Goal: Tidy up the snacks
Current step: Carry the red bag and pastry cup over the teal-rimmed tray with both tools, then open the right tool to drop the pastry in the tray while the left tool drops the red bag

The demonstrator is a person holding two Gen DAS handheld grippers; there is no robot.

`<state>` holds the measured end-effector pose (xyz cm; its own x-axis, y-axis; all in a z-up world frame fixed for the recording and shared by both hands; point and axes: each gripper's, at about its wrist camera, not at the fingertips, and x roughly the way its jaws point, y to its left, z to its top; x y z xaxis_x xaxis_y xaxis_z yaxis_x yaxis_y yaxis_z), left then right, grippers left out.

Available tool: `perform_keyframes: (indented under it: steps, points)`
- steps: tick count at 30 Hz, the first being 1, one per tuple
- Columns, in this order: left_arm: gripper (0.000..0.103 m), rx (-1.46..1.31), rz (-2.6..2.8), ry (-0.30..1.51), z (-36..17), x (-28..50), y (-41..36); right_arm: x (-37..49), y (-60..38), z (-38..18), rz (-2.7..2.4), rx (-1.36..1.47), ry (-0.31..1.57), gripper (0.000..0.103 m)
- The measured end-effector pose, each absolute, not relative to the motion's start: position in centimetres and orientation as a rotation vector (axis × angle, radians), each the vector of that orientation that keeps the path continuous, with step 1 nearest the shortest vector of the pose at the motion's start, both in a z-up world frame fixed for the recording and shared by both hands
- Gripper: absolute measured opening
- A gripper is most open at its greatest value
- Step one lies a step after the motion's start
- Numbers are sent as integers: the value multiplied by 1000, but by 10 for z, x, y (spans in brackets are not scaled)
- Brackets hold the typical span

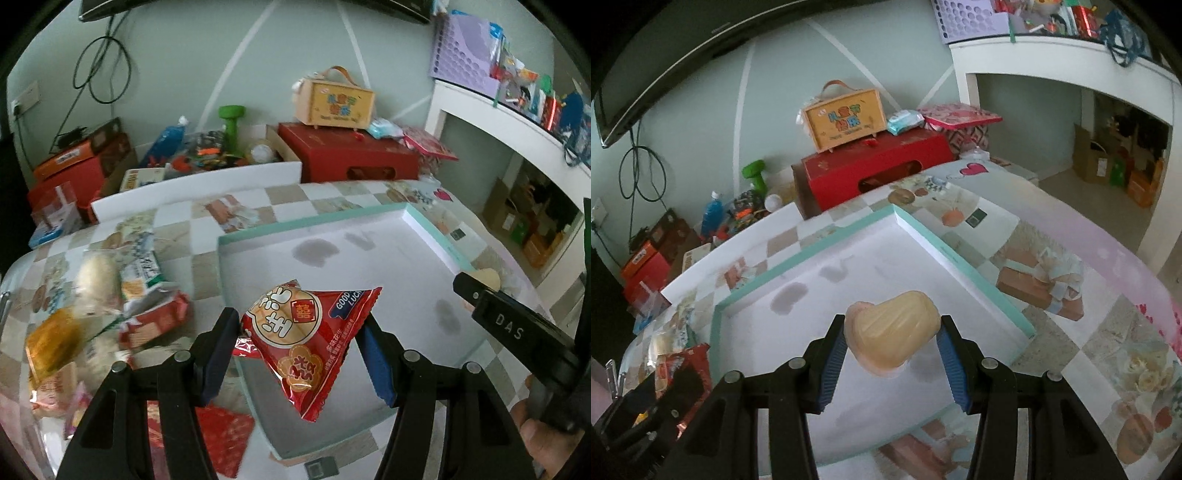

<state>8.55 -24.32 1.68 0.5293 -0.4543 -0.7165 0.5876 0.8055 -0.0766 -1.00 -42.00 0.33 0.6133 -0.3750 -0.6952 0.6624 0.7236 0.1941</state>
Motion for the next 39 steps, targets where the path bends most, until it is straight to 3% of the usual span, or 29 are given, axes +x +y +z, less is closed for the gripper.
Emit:
perform_keyframes:
  steps: [18, 19, 21, 30, 33, 34, 39]
  points:
    - [67, 217, -665, 824, -6, 86, -263, -7, -433, -21, -634, 501, 702, 52]
    - [68, 213, -668, 827, -5, 85, -263, -7, -433, -21, -634, 499, 703, 53]
    - [86, 200, -676, 826, -2, 84, -262, -8, -433, -19, -639, 492, 703, 54]
    - [88, 181, -640, 819, 8, 85, -252, -8, -427, -10, -627, 467, 694, 53]
    - [95, 176, -611, 821, 8, 89, -248, -8, -426, -9, -625, 469, 697, 53]
    - [95, 175, -599, 820, 8, 90, -247, -7, -426, -10, -626, 470, 700, 55]
    - [103, 164, -544, 805, 8, 94, -238, -7, -426, -9, -641, 454, 708, 97]
